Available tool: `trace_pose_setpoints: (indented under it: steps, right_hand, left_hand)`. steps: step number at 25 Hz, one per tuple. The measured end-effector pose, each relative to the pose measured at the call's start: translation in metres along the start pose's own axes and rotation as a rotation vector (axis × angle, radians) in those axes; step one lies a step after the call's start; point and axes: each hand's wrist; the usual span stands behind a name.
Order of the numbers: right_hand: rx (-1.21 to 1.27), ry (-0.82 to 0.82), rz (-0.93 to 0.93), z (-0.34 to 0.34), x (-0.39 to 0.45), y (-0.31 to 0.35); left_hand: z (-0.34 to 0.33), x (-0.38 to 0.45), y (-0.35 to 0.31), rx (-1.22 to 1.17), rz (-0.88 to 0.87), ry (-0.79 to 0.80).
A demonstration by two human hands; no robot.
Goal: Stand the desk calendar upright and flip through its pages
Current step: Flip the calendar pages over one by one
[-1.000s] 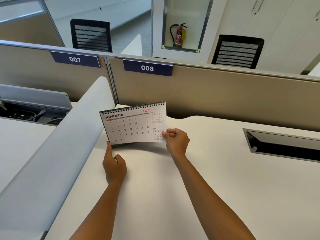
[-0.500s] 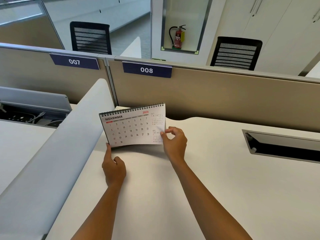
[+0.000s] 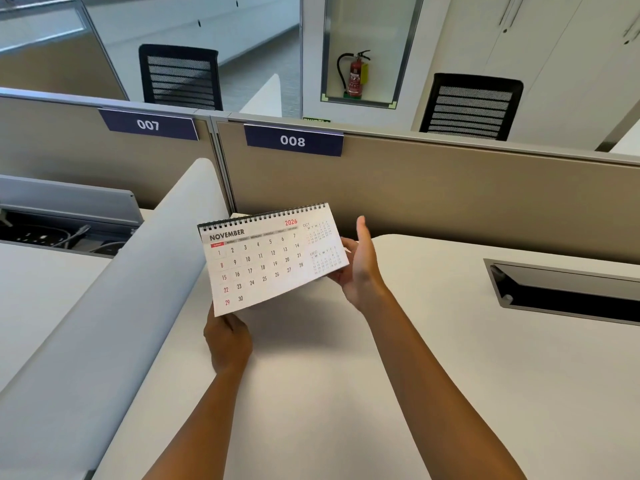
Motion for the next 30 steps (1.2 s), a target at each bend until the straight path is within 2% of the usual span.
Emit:
trace_pose_setpoints:
  steps: [5, 8, 14, 20, 23, 27, 30]
  right_hand:
    - [0.277, 0.124, -0.049, -0.015, -0.003, 0.018]
    - [0.338, 0.174, -0.034, -0.032, 0.000, 0.026]
    - [0.246, 0.272, -0.020, -0.063, 0.014, 0.040]
    - [0.103, 0.261, -0.025, -0.072, 0.021, 0.037]
    - [0.010, 0.192, 0.092, -0.059, 0.025, 0.028]
    - [-0.292, -0.134, 0.373, -0.019, 0.035, 0.000]
    - [-0.559, -0.220, 0.315, 0.011, 0.048, -0.028]
  left_hand:
    - [0.002, -0.002, -0.005, 0.052, -0.111, -0.060]
    - [0.002, -0.002, -0.006, 0.038, -0.117, -0.059]
    - [-0.001, 0.000, -0.002, 0.033, -0.068, -0.035]
    - [-0.002, 0.000, -0.003, 0.042, -0.058, -0.044]
    - [-0.001, -0.001, -0.005, 0.036, -0.070, -0.048]
    - [0.000, -0.001, -0.005, 0.026, -0.072, -0.045]
    - [0.000, -0.001, -0.006, 0.027, -0.063, -0.044]
Point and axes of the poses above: each hand's wrist, its own x-axis towards the middle knuckle, its own z-axis out of the back of the hand, y = z × x, and after that the axes turned 14 degrees about x, right-handed
